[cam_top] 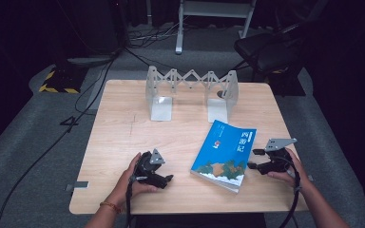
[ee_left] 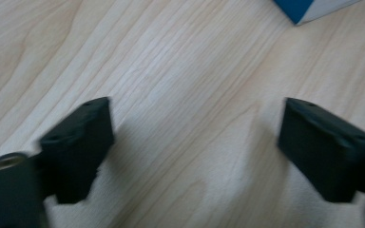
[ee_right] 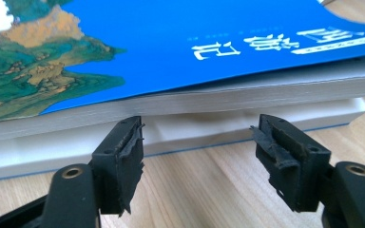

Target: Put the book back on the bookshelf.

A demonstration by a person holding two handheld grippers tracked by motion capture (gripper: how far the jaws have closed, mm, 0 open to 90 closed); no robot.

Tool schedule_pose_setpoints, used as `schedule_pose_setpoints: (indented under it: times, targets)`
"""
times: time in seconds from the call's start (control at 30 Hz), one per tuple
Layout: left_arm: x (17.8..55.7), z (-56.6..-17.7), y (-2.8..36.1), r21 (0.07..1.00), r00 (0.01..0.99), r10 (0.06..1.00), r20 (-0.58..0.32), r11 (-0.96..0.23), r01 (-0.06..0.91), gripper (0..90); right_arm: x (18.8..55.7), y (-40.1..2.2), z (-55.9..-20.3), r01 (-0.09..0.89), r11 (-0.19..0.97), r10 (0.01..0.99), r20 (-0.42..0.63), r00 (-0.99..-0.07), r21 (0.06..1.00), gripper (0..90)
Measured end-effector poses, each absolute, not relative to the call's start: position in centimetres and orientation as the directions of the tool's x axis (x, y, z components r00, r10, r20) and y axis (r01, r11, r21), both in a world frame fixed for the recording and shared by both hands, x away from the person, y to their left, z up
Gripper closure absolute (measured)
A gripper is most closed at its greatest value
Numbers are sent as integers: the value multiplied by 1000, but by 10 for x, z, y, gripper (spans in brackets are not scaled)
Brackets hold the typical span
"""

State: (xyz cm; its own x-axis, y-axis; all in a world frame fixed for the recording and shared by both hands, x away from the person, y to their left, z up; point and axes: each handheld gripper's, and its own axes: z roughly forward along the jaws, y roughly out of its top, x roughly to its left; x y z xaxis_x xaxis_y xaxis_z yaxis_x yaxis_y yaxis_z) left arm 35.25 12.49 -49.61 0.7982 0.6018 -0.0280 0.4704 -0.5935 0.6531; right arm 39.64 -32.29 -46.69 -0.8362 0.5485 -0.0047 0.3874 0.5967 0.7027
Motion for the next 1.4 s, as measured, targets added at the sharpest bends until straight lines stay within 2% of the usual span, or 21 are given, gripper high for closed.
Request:
schedule_pose_setpoints:
  times: [0.07,0.23,0.3,0.33,0.4,0.47,0.6,0.7,0.93,1.0,1.07,1.13,1.2,1.23,1.4]
  targets:
    - [351,-490,121,663,807,590,-31,-592,458,155,397,-322,-463,395,582,556,7,-831,710,336]
    - [349,-475,103,722,829,557,-47,-554,414,161,398,-318,-455,405,563,569,17,-822,721,340]
    - [346,-470,83,737,852,522,-41,-560,378,166,398,-316,-451,402,560,573,11,-819,724,341]
    - [342,-466,61,749,879,477,-20,-575,329,172,398,-315,-450,403,557,576,12,-817,726,341]
    - [340,-465,53,751,887,462,-17,-580,316,174,398,-315,-449,404,556,577,12,-816,726,341]
    - [336,-466,25,753,919,393,1,-605,258,179,399,-314,-447,404,551,580,12,-814,730,340]
    - [329,-473,-12,748,944,331,4,-627,216,201,400,-311,-444,402,543,586,10,-810,738,342]
    - [326,-478,-28,760,940,340,11,-614,213,206,401,-310,-442,401,533,587,17,-810,745,341]
    - [328,-482,-45,781,898,438,39,-575,246,235,402,-307,-443,404,534,590,14,-807,743,342]
    - [328,-482,-47,783,885,459,71,-576,236,324,402,-307,-443,402,535,590,11,-807,743,342]
    - [327,-482,-46,789,891,448,79,-574,218,336,402,-307,-443,402,534,591,11,-807,744,342]
    - [325,-478,-42,797,898,427,104,-576,181,449,402,-307,-443,401,531,594,10,-804,746,342]
    - [322,-473,-36,812,896,422,136,-566,144,611,402,-306,-443,404,527,600,9,-800,748,343]
    - [322,-471,-33,819,894,430,127,-553,150,664,403,-307,-443,407,519,604,14,-797,752,355]
    - [329,-459,-21,838,898,434,75,-515,179,739,403,-312,-443,409,485,597,48,-800,773,359]
